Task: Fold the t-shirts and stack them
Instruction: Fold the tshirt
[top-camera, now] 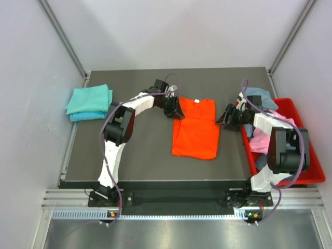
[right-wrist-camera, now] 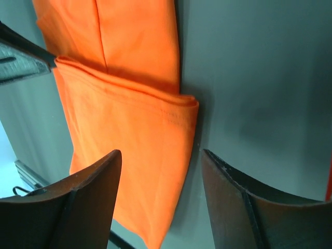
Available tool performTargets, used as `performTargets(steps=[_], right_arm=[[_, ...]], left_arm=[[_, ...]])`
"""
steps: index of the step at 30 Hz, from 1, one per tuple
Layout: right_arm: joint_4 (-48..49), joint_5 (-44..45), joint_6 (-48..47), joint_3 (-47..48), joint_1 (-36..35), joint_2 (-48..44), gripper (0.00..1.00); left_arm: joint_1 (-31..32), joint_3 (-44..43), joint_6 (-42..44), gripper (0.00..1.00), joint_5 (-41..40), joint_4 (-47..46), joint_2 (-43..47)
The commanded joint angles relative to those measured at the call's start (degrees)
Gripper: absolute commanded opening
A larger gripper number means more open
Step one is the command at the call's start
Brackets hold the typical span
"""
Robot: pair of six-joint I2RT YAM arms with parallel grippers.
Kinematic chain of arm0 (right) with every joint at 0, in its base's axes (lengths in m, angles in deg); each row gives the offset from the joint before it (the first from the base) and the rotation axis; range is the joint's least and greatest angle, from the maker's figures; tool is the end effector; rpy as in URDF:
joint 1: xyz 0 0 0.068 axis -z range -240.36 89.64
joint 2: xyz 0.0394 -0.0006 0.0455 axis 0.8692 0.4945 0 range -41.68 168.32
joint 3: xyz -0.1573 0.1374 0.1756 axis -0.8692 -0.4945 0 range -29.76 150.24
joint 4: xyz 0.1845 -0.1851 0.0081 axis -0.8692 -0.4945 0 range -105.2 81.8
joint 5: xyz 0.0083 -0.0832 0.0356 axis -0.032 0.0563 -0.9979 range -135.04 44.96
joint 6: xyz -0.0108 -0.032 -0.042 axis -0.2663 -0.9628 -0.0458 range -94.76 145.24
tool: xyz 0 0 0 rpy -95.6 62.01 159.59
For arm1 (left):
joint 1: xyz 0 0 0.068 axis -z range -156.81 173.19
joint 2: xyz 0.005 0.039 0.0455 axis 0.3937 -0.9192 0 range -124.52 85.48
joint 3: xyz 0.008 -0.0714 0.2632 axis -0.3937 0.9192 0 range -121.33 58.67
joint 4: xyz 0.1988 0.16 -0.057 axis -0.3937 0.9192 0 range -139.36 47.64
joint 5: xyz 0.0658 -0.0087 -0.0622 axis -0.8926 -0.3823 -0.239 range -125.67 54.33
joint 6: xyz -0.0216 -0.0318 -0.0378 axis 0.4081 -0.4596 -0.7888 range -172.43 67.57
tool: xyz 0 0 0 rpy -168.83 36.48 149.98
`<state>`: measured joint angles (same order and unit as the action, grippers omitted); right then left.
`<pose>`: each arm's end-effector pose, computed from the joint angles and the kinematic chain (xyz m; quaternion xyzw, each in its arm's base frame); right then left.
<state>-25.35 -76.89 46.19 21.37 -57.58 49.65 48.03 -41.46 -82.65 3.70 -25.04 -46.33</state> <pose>0.3088 0.0039 0.1774 0.1142 0.9190 0.3027 0.2254 0.4378 -0.2275 0.1484 0.0562 0.9040 -0.4129 0.0952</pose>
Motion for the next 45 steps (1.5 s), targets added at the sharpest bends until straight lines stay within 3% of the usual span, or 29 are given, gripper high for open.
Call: performTargets(steps=[1, 20, 21, 24, 26, 40, 45], right_arm=[[2.9, 0.2, -0.9, 3.4, 0.6, 2.5, 0.62], [3.1, 0.6, -1.0, 4.2, -0.3, 6.5, 0.62], [3.1, 0.5, -1.0, 4.1, -0.6, 6.5, 0.62], [2.6, 0.7, -1.0, 3.9, -1.0, 6.6, 0.62], [2.0, 0.7, -0.8, 3.8, -1.2, 6.5, 0.62], [0.0, 2.2, -1.1, -0.2, -2.3, 2.9, 0.61], [2.2, 2.5, -0.6, -2.0, -2.3, 4.4, 0.52]], left_arm=[[0.2, -1.8, 1.1, 0.38, -0.1, -1.9, -0.3], [2.1, -1.5, 0.2, 0.34, 0.7, -2.4, -2.0], [2.1, -1.5, 0.2, 0.31, 0.5, -2.5, -2.0], [1.9, -1.6, 0.4, 0.08, 0.0, -2.3, -1.7], [1.8, -1.6, 0.4, 0.00, -0.5, -1.9, -1.3], [0.5, 0.1, -0.5, 0.00, -0.2, -2.2, 3.0], [0.4, 0.6, -0.6, 0.00, 0.1, -2.3, 3.1]])
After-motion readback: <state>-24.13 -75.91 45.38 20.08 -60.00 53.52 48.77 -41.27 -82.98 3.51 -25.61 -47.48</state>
